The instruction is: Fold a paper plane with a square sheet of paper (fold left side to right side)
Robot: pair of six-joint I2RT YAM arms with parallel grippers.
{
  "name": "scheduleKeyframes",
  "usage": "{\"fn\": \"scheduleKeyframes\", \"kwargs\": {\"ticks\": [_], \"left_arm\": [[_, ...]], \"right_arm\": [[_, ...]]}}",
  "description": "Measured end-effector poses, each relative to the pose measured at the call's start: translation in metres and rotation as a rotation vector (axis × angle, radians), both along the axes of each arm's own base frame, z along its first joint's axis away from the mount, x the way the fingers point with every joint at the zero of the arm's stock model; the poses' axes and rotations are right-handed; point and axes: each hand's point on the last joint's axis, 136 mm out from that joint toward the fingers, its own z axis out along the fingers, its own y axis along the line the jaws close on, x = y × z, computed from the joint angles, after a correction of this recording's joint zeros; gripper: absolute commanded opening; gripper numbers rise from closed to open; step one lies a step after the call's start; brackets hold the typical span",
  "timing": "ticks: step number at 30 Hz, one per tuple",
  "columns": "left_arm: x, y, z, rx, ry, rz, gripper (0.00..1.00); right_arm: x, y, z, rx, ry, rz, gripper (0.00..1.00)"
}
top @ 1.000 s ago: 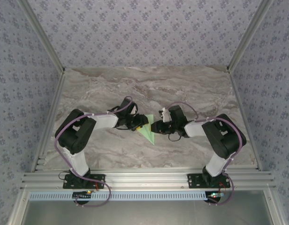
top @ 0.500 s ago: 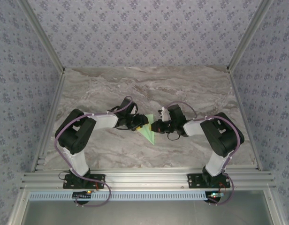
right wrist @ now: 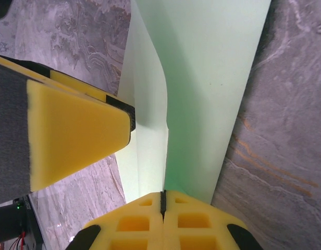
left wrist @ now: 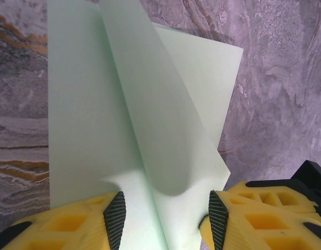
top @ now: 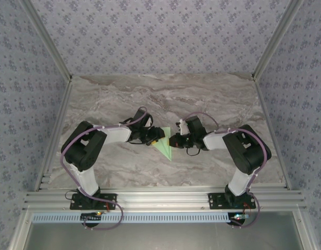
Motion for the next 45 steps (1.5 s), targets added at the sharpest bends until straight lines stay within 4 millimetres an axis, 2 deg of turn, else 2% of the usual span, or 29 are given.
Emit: {"fn": "scheduleKeyframes", "kwargs": {"ticks": [45], "left_arm": [[0.0, 0.0, 0.0, 0.0, 0.0, 0.0, 0.49]], "right_arm": [[0.0034, -0.0093, -0.0087, -0.093, -0.013, -0.001, 0.04]]}}
